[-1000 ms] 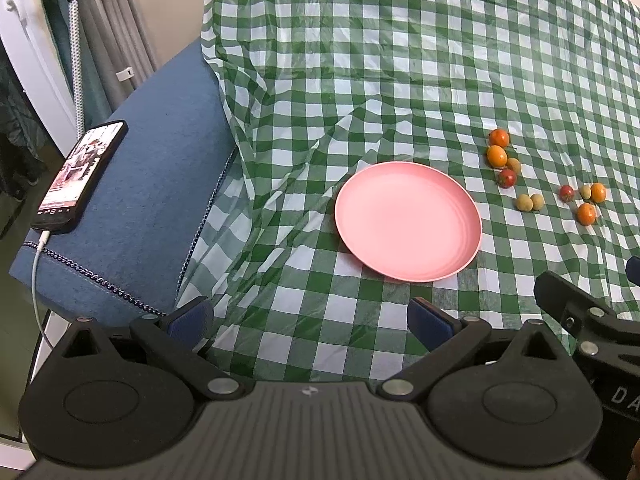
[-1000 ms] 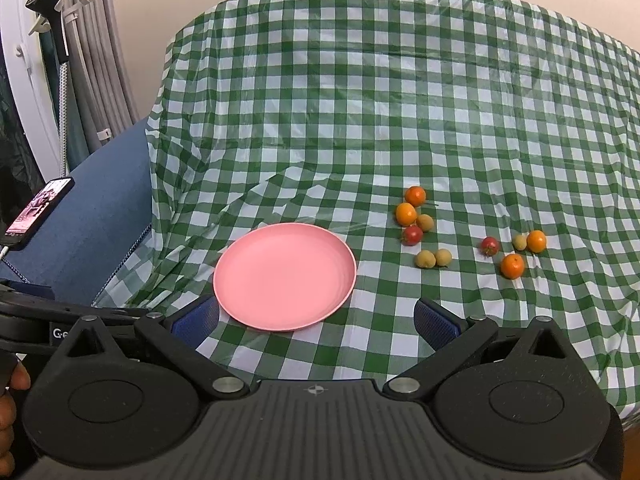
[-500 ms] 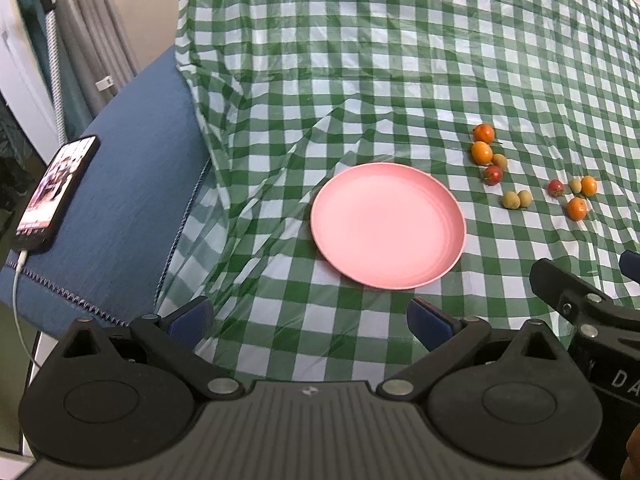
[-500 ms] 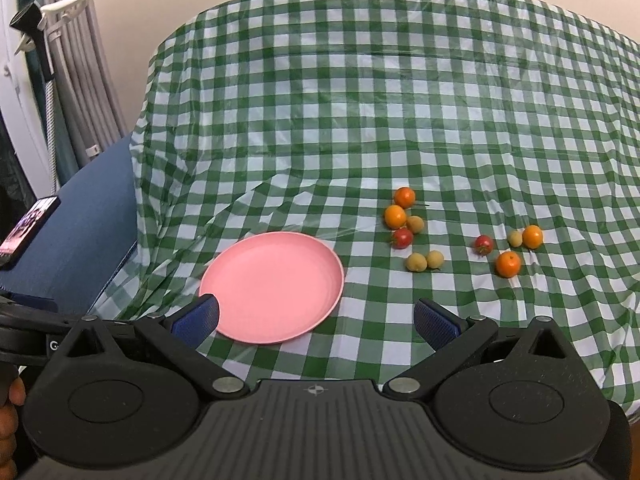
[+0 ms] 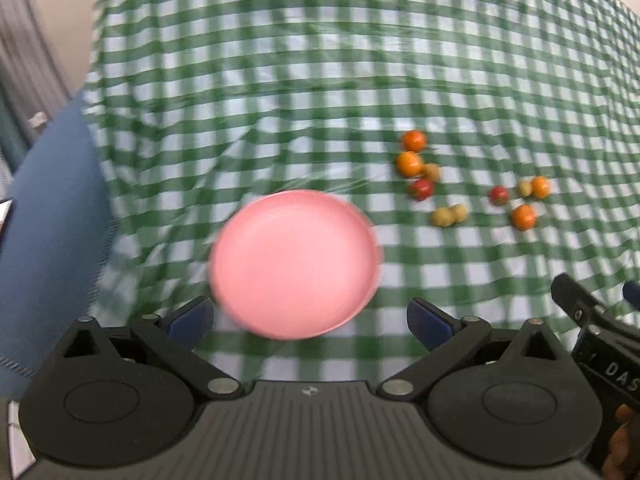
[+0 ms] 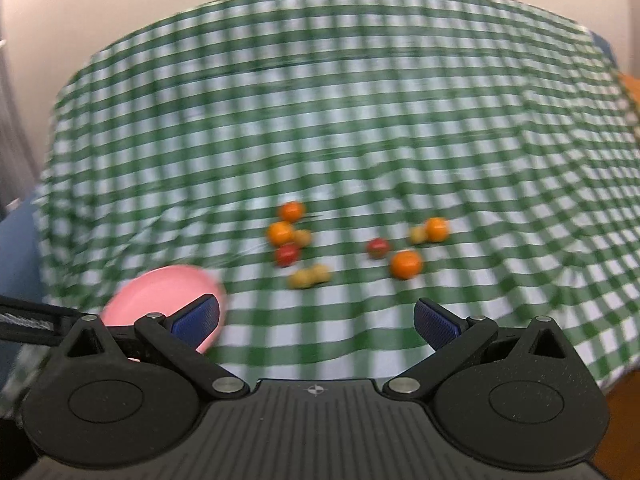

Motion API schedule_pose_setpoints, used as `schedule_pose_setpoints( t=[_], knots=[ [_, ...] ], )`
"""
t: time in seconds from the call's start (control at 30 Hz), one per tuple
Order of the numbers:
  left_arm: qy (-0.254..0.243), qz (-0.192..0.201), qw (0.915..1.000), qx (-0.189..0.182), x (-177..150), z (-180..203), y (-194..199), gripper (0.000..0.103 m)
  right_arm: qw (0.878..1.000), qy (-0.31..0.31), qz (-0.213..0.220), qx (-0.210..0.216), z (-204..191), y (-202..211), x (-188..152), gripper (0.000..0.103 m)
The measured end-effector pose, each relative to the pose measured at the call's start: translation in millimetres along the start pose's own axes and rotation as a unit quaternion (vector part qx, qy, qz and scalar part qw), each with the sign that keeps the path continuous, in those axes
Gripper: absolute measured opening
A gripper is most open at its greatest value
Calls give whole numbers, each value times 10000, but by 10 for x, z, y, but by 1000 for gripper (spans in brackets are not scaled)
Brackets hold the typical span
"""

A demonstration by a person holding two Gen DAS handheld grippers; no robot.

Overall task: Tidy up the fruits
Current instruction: 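Grasp a mandarin with the left tool while the right tool grasps another mandarin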

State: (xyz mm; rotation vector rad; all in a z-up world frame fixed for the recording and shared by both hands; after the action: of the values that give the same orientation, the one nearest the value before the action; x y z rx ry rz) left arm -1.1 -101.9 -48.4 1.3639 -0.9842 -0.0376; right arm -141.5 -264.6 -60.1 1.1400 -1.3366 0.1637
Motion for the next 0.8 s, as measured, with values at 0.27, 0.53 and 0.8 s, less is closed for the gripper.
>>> schedule_pose_setpoints(
  t=[0.27,0.53,0.8],
  knots=[
    [92,-357,9972,-658,584,720,-680,103,9966,-180,-84,-806,685,-748,139,102],
    [-265,-978,9936,-508,1015,1124,-1806,103,9944,-262,-350,-965,884,-1826,61,102],
    [350,-1218,9908,-473,1427,1017,-2521,103,9929,-8,-566,-1051,887,-2413,-111,102]
  ],
)
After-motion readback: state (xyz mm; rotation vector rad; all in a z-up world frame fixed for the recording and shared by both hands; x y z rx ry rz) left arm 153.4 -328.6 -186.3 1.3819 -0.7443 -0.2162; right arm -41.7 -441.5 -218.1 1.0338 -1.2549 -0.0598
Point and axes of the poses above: each gripper's, at about its wrist camera, not at the fingertips, and y roughly against the way its jaws point, z to its right, x to its top, the point moved 8 cm from there along -y, roughly the way its jaws point, and after that the axes turned 2 degrees about x, right-handed, at the moved point
